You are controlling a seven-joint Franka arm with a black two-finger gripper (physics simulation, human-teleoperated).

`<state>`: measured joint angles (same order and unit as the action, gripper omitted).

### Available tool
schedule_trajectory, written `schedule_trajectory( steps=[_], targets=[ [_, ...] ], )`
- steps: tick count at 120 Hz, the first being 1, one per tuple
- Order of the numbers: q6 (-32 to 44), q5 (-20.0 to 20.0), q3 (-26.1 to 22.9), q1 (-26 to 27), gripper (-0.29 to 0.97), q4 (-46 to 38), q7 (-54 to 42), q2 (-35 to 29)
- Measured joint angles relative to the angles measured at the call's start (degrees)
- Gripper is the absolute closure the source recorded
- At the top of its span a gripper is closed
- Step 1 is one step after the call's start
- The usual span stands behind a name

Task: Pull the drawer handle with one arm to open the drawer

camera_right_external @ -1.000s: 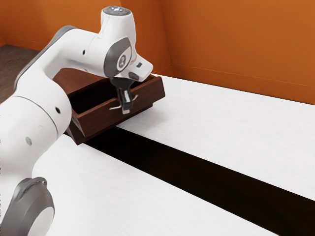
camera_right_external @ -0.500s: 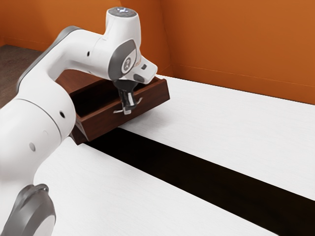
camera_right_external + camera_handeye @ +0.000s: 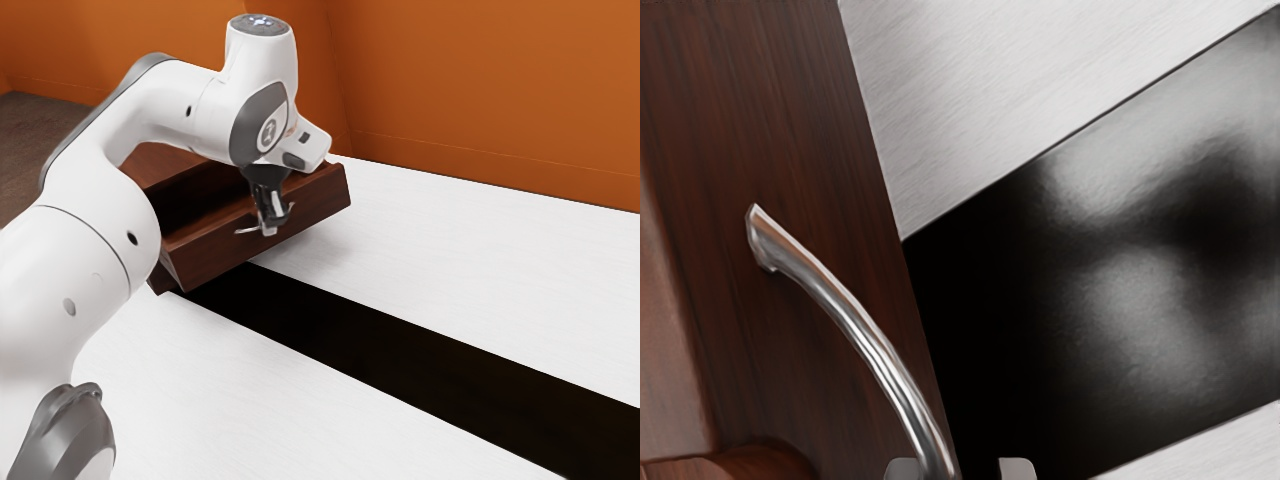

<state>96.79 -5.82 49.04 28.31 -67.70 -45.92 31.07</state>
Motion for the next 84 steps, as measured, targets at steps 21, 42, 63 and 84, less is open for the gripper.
schedule_trajectory(
  steps=[21,42,63,84],
  targets=[
    [-0.1,-0.8,0.9,0.8,0.59,0.0,0.2,-0.1],
    [-1.7,-1.3,2.7,3.7,0.51,0.1,0.1,-7.4],
    [-10.5,-4.1,-14.9,-13.4,0.22,-1.3,-1.6,-25.7],
    [-17.4,-0.9,-23.1,-19.4,0.09,-1.7,-2.5,-29.4]
  ],
)
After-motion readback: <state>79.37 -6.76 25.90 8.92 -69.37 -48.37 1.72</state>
